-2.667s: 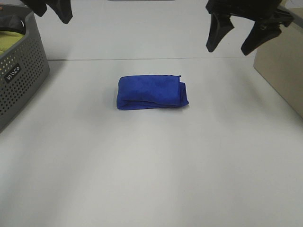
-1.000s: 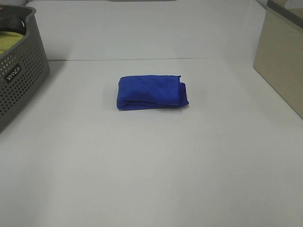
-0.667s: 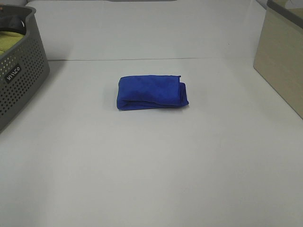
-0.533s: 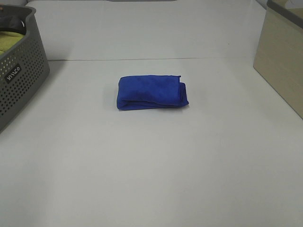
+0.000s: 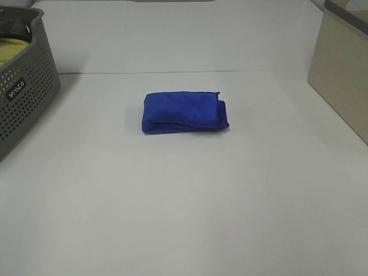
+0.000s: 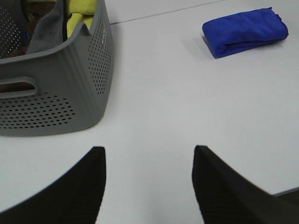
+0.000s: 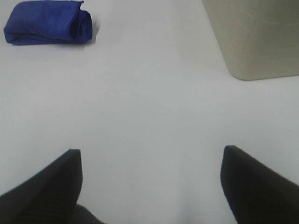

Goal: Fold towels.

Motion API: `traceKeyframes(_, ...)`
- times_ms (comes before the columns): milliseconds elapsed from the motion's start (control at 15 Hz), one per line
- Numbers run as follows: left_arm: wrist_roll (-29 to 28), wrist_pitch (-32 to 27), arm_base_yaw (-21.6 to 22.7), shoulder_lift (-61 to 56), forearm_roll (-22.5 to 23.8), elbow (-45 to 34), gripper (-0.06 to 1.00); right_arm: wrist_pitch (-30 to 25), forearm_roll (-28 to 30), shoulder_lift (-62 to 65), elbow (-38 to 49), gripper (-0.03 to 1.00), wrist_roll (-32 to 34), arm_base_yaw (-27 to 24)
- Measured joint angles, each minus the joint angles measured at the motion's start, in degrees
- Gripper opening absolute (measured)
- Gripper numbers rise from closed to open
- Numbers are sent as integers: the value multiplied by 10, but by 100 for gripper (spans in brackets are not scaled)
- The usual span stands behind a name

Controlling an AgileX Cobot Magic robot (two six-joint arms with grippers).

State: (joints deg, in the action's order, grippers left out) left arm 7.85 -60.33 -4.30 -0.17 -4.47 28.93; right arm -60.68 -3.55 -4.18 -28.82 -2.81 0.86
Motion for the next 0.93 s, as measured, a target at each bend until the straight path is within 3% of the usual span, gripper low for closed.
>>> traceKeyframes(933,0,0,3,-1,-2,0,54,0,-9,45,1,77,0,-2)
